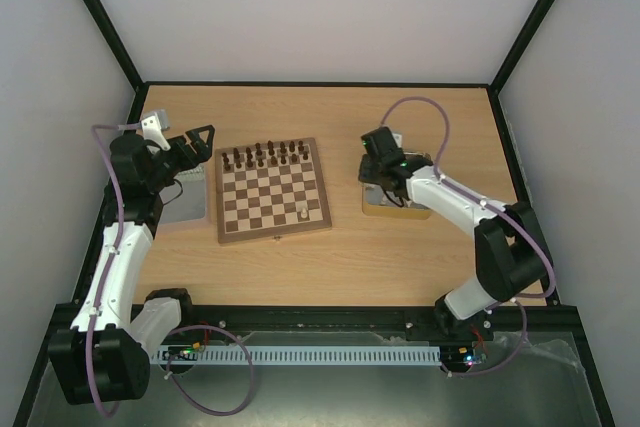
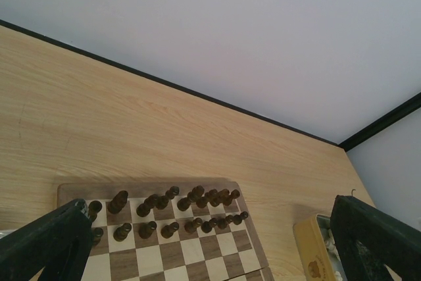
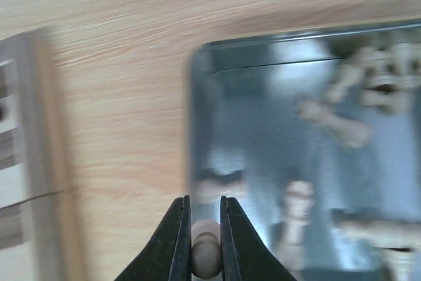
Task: Set up the chess pieces on the board
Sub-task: Place the chess piece on the chessboard.
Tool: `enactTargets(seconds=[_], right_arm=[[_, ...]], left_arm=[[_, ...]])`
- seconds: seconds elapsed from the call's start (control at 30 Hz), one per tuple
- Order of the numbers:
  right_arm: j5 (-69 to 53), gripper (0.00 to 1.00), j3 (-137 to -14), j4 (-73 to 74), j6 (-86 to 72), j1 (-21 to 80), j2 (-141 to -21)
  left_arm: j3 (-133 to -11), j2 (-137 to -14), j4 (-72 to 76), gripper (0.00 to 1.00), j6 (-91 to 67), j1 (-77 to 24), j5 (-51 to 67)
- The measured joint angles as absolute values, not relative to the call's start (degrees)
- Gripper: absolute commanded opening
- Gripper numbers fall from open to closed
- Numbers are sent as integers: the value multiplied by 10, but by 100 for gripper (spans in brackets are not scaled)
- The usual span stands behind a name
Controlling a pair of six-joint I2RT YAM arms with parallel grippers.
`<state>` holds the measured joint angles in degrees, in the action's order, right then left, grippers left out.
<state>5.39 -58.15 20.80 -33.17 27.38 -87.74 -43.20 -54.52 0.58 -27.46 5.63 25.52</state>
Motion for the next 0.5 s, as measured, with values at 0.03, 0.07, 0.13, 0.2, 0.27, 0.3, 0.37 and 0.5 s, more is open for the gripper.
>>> enactTargets(seconds=[0.03, 0.07, 0.13, 0.2, 0.27, 0.3, 0.37, 0.5], right_arm=[[51, 9, -590, 209, -336, 296, -879], [48, 9, -596, 209, -339, 311, -882], [44, 9, -612, 208, -344, 346, -893], [40, 9, -625, 204, -348, 376, -909], [34, 9, -636, 200, -351, 404, -933], [32, 9, -641, 199, -352, 416, -947], [25, 9, -646, 196, -352, 434, -973], [14, 9, -652, 194, -353, 458, -1011]], left_arm=[[-432, -545, 6, 100, -275, 56, 255], [-432, -545, 6, 100, -275, 56, 255], [-430, -545, 7, 100, -275, 56, 255], [-430, -545, 7, 100, -275, 56, 255], [-430, -545, 8, 100, -275, 56, 255], [-430, -545, 8, 100, -275, 56, 255], [-430, -544, 8, 100, -275, 56, 255], [-430, -544, 8, 100, -275, 56, 255]])
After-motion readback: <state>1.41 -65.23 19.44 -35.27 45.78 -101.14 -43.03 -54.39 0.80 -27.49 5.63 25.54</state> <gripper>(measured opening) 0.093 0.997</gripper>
